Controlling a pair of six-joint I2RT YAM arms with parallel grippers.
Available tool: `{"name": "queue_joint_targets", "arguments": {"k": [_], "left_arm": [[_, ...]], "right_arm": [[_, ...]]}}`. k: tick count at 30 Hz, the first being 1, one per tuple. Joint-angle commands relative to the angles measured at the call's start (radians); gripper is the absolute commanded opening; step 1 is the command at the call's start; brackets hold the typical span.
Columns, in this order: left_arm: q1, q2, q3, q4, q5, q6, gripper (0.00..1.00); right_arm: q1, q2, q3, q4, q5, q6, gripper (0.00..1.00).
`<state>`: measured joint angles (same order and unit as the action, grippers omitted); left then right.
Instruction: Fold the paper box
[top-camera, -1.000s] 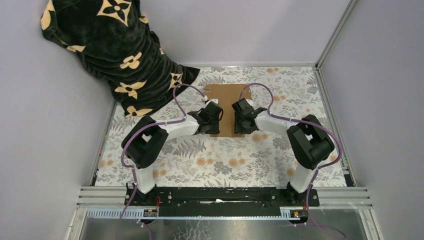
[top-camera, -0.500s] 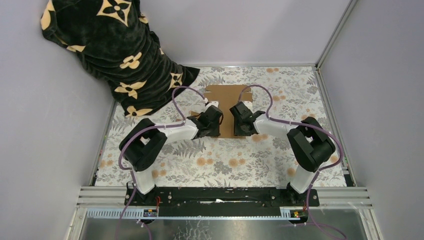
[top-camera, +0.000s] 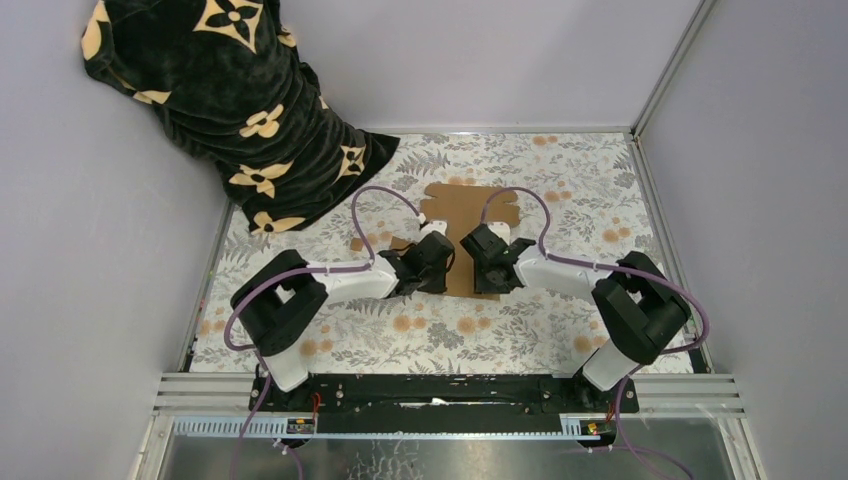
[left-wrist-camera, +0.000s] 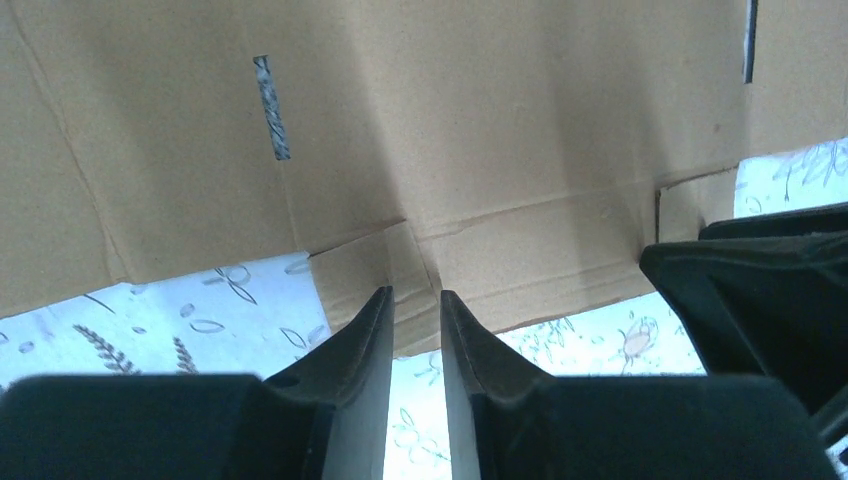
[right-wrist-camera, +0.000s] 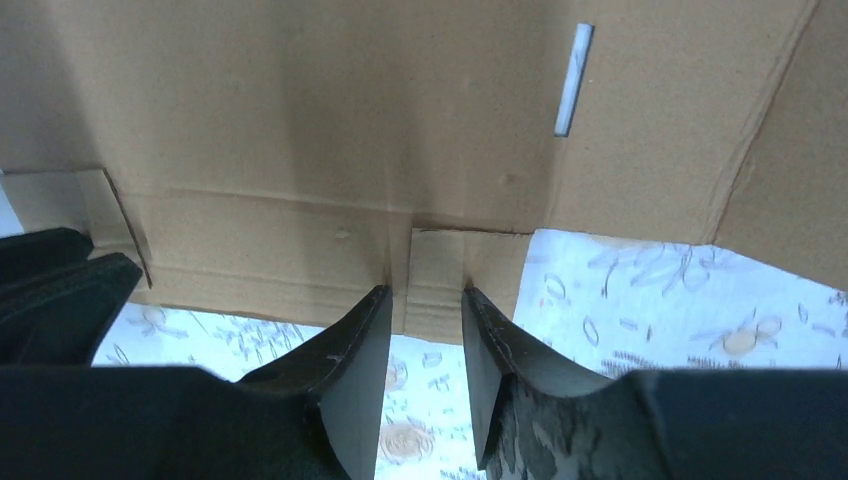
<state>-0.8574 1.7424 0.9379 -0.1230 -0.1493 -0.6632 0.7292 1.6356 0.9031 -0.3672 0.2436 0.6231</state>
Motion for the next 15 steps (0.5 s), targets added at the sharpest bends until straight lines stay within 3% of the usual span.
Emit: {"name": "queue_joint_targets", "arguments": {"k": [1,15], "left_arm": [[-0.057,-0.012,-0.028,-0.088,0.002,-0.042,0.29],[-0.131,-0.115,-0.050,-0.243,-0.071,-0.100,0.30]], "right_arm": [[0.069,-0.068,-0.055,-0.087,-0.002,0.084,0.40],[0.219,-0.255,-0.172,-0.132,-0.030,0.156,0.41]]}}
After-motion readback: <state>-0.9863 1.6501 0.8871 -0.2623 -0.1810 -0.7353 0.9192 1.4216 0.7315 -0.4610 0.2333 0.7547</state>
